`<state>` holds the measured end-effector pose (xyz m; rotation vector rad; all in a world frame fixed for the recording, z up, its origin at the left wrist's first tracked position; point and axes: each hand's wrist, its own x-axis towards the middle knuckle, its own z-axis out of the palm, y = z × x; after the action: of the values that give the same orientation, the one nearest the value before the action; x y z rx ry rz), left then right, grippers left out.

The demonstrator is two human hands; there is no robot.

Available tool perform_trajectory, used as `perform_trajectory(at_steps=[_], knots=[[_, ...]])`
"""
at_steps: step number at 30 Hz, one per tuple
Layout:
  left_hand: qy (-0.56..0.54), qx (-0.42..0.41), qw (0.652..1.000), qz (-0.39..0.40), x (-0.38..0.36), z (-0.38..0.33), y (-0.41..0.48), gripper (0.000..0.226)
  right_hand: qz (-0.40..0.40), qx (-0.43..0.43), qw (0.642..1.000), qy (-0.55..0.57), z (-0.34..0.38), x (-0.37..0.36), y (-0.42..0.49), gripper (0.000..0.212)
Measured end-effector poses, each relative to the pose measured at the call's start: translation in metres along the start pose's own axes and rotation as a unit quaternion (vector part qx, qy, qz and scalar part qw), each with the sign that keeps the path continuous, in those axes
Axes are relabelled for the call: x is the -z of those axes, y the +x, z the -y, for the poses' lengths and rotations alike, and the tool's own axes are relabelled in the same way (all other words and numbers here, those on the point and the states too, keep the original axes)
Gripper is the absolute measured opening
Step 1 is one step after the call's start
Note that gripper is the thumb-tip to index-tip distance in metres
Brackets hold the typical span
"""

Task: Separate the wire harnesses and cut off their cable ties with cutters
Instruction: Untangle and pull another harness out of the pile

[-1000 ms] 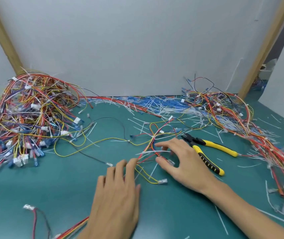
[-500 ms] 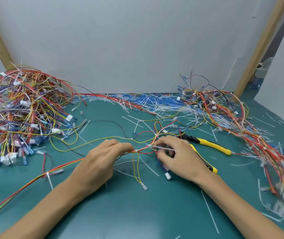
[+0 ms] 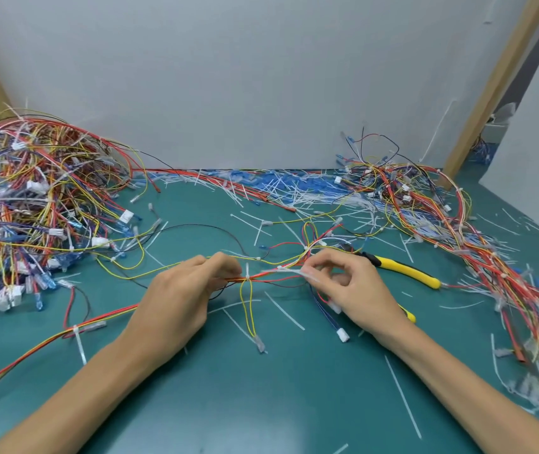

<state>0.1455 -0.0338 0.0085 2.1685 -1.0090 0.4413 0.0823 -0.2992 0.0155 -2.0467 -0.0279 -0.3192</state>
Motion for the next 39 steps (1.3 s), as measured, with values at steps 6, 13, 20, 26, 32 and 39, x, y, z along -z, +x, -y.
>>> perform_trajectory(at_steps=[6, 13, 20, 26, 32, 39], knots=[[0.022, -0.007, 0.999, 0.027, 0.001, -0.003, -0.003, 0.066, -0.021, 0.036, 0.996, -0.077, -0.001, -0.004, -0.009, 0.016], [0.006, 0.040, 0.998, 0.043, 0.005, -0.002, -0.002, 0.064, -0.010, -0.046, 0.998, 0.050, -0.001, 0.002, -0.004, 0.014], [0.037, 0.040, 0.998, 0.036, 0.004, -0.005, 0.001, 0.049, -0.016, -0.062, 0.992, 0.106, -0.002, 0.004, -0.003, 0.017], [0.015, 0.023, 0.999, -0.047, 0.003, -0.014, -0.001, 0.031, -0.028, -0.062, 0.990, 0.122, -0.003, 0.003, -0.004, 0.012], [0.038, -0.045, 0.986, -0.158, 0.025, -0.051, 0.009, 0.023, -0.017, -0.064, 0.992, 0.111, -0.006, 0.002, -0.003, 0.016], [0.008, 0.014, 0.997, 0.072, -0.029, -0.091, 0.052, 0.020, -0.001, -0.068, 0.990, 0.124, -0.005, 0.005, -0.004, 0.021]])
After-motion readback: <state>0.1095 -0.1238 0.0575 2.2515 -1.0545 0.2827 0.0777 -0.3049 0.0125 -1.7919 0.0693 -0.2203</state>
